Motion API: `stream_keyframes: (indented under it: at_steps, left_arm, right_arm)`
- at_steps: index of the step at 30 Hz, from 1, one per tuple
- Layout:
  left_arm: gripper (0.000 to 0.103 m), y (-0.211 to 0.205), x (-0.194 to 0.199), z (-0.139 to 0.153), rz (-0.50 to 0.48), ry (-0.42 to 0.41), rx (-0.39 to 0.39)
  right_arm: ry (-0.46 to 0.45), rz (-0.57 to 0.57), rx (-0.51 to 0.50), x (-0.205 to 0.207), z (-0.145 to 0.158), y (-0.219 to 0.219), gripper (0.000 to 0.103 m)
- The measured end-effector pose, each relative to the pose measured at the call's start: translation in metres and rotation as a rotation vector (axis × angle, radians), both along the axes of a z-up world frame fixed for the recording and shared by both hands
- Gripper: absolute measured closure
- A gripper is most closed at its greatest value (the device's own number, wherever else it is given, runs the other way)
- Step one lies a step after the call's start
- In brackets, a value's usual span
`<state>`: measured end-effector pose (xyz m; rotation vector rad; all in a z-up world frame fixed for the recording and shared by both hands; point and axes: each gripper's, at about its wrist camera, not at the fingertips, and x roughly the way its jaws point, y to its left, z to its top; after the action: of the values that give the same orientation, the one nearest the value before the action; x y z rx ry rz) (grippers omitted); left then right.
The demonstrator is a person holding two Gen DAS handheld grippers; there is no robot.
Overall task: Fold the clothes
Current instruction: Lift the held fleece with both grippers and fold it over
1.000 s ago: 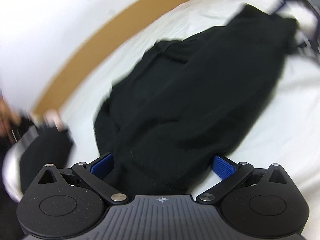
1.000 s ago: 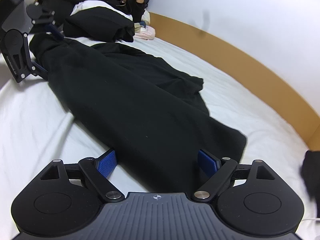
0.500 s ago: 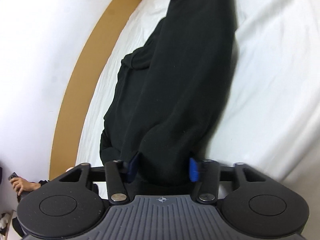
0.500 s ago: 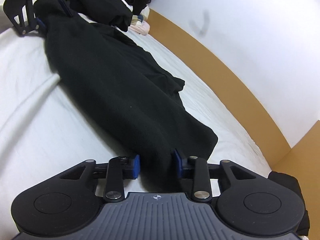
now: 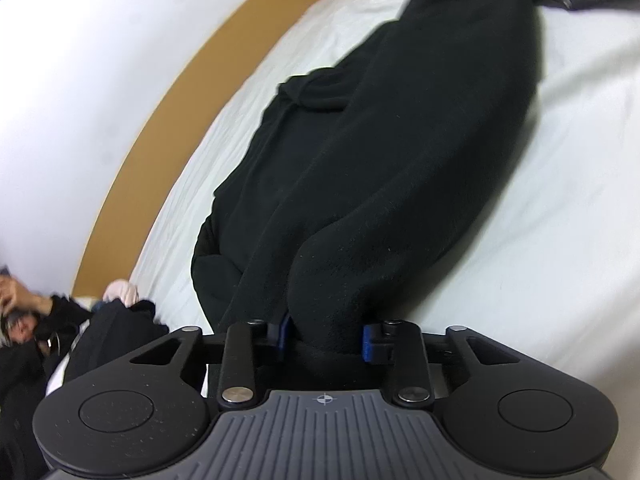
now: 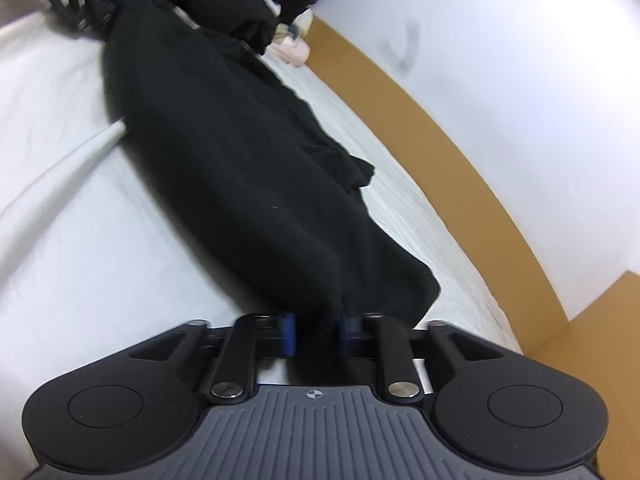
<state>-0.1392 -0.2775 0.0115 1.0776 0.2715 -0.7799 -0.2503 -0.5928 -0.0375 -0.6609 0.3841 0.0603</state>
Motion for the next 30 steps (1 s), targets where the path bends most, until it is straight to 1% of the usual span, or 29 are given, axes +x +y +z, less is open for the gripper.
stream_keyframes:
  at_steps: [2, 4, 7, 10, 12, 13, 14, 17, 19, 20, 22, 23, 24, 26, 28, 30]
  left_arm:
    - [0.078, 0.008, -0.004, 0.009, 0.022, 0.017, -0.09]
    - [0.079, 0.019, -0.01, 0.022, 0.016, 0.039, -0.153]
    - [0.079, 0.034, -0.029, 0.045, -0.042, 0.054, -0.183]
    - [0.078, 0.048, -0.043, 0.07, -0.07, 0.065, -0.224]
    - [0.078, 0.057, -0.049, 0.082, -0.081, 0.093, -0.25]
    - [0.078, 0.062, -0.053, 0.087, -0.086, 0.108, -0.257]
    - [0.078, 0.067, -0.056, 0.092, -0.09, 0.123, -0.262]
    - [0.078, 0.075, -0.066, 0.097, -0.11, 0.166, -0.206]
    - [0.078, 0.08, -0.077, 0.1, -0.151, 0.169, -0.136]
    - [0.078, 0.082, -0.081, 0.102, -0.172, 0.173, -0.104]
    - [0.077, 0.083, -0.079, 0.106, -0.194, 0.211, -0.05]
    - [0.077, 0.083, -0.076, 0.109, -0.206, 0.227, -0.031]
    - [0.077, 0.083, -0.07, 0.113, -0.212, 0.257, -0.026]
    - [0.077, 0.085, -0.056, 0.123, -0.21, 0.297, -0.047]
    - [0.076, 0.082, -0.037, 0.136, -0.217, 0.343, -0.046]
    - [0.072, 0.069, -0.007, 0.146, -0.206, 0.395, -0.024]
  right_arm:
    - [-0.02, 0.006, 0.028, -0.008, 0.007, -0.003, 0.096]
    - [-0.04, 0.012, 0.055, -0.016, 0.014, -0.006, 0.096]
    - [-0.07, 0.022, 0.096, -0.028, 0.025, -0.011, 0.096]
    - [-0.1, 0.031, 0.138, -0.04, 0.036, -0.016, 0.096]
    - [-0.12, 0.037, 0.165, -0.048, 0.044, -0.019, 0.097]
    - [-0.121, 0.046, 0.178, -0.053, 0.046, -0.021, 0.096]
    - [-0.099, 0.068, 0.189, -0.058, 0.048, -0.024, 0.096]
    - [-0.012, 0.148, 0.233, -0.075, 0.051, -0.034, 0.096]
    - [0.051, 0.196, 0.252, -0.088, 0.054, -0.035, 0.096]
    - [0.079, 0.211, 0.243, -0.096, 0.058, -0.034, 0.096]
    - [0.139, 0.243, 0.212, -0.101, 0.069, -0.031, 0.096]
    - [0.167, 0.253, 0.198, -0.099, 0.074, -0.031, 0.096]
    - [0.188, 0.245, 0.194, -0.087, 0.078, -0.031, 0.096]
    - [0.229, 0.229, 0.186, -0.065, 0.085, -0.033, 0.097]
    - [0.27, 0.213, 0.178, -0.042, 0.092, -0.034, 0.097]
    - [0.311, 0.197, 0.17, -0.019, 0.1, -0.035, 0.097]
